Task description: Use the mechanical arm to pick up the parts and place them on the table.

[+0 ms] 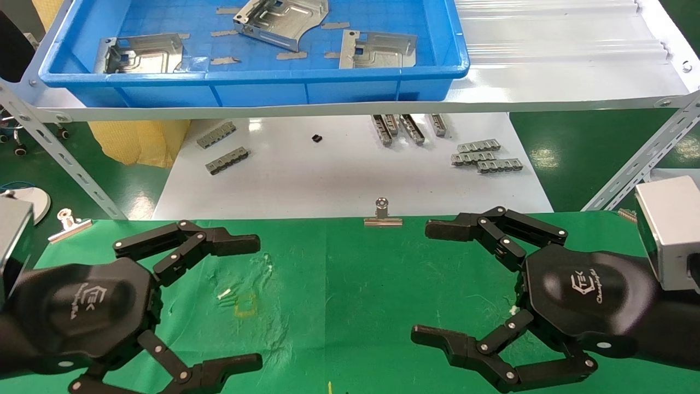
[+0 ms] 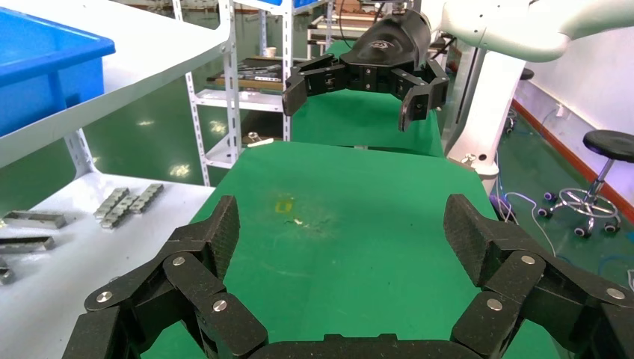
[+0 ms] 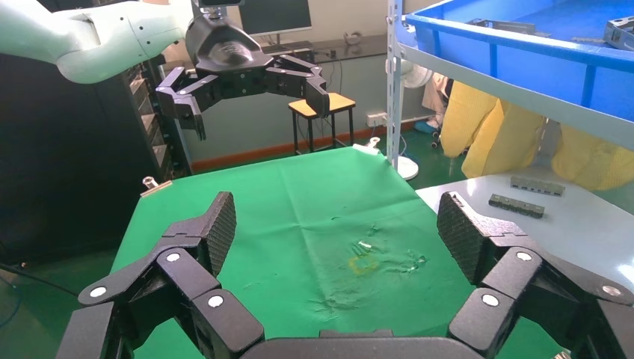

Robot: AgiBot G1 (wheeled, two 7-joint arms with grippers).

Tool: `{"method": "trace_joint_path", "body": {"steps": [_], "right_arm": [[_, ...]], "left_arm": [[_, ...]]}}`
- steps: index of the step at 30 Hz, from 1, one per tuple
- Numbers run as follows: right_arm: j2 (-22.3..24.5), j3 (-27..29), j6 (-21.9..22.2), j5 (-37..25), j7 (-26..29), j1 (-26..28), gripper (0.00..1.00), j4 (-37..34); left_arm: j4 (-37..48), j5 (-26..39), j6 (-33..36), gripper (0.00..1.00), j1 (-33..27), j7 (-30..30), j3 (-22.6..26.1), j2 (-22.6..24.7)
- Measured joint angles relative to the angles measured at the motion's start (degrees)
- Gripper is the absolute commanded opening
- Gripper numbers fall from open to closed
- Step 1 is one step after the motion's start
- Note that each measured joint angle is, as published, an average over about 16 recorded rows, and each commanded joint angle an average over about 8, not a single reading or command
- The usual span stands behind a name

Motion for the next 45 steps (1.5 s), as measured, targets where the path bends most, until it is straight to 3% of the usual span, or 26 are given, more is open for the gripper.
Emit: {"method": "trace_joint_path", "body": {"steps": [12, 20, 45], "right_arm": [[0.00, 0.00, 0.00, 0.00, 0.00, 0.00, 1.00, 0.00], [0.00, 0.00, 0.00, 0.00, 0.00, 0.00, 0.00, 0.00], [0.00, 0.00, 0.00, 0.00, 0.00, 0.00, 0.00, 0.00]], "left_arm": [[0.00, 0.00, 0.00, 1.00, 0.00, 0.00, 0.00, 0.00], [0.00, 0.00, 0.00, 1.00, 0.00, 0.00, 0.00, 0.00], [-0.07, -0.08, 0.02, 1.00, -0.26, -0.05, -0.06, 0.03]]}}
